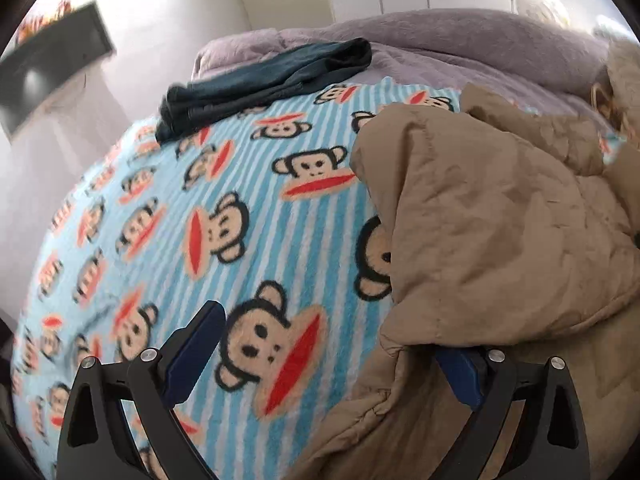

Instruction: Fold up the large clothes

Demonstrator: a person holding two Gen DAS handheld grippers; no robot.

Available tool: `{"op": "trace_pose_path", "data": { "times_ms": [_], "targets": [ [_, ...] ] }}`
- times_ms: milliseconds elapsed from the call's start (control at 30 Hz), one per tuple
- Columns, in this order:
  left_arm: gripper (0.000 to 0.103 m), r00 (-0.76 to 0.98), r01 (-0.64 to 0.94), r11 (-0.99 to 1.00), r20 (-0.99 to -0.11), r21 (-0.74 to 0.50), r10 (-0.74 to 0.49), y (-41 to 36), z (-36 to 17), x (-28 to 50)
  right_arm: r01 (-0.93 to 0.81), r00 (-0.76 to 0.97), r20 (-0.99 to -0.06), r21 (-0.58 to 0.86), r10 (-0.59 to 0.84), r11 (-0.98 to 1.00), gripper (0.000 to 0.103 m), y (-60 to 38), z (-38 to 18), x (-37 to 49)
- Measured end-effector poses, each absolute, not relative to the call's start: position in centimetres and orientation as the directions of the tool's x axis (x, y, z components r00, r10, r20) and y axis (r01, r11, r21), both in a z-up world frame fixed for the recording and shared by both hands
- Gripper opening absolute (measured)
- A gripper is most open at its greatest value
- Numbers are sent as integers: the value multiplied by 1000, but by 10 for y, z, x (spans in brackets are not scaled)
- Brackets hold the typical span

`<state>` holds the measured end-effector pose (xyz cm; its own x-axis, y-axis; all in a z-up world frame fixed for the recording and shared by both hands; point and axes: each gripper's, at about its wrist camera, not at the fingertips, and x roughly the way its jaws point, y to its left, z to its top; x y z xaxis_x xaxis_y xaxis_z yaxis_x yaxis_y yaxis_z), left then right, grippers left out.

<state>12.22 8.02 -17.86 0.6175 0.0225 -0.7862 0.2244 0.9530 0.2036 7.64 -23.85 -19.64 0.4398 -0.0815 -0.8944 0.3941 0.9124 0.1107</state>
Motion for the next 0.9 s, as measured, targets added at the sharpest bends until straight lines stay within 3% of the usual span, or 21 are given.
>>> {"op": "trace_pose_path", "data": {
  "times_ms": [67,233,500,600,767,900],
  "targets": [
    [99,635,220,945,-771,241,49,79,-180,120,430,424,-906,200,-1,880,6,-255,-212,66],
    [99,590,185,965,-806,186,43,107,-178,124,455,441,-895,283,62,844,6,-261,-223,55],
    [99,498,214,976,-864,44,-70,152,-147,115,412,446,-887,325,123,851,6,-239,-227,61],
    [99,496,215,974,-851,-75,-175,159,-120,122,408,449,-884,335,133,849,6,-240,-228,63],
    [99,504,333,931,-807,-147,-308,94,-104,166,386,445,-885,326,136,863,6,-239,-229,64],
    [99,525,316,948,-825,-39,-209,54,-133,194,388,439,-889,316,127,866,7,-238,-228,63]
  ]
}}
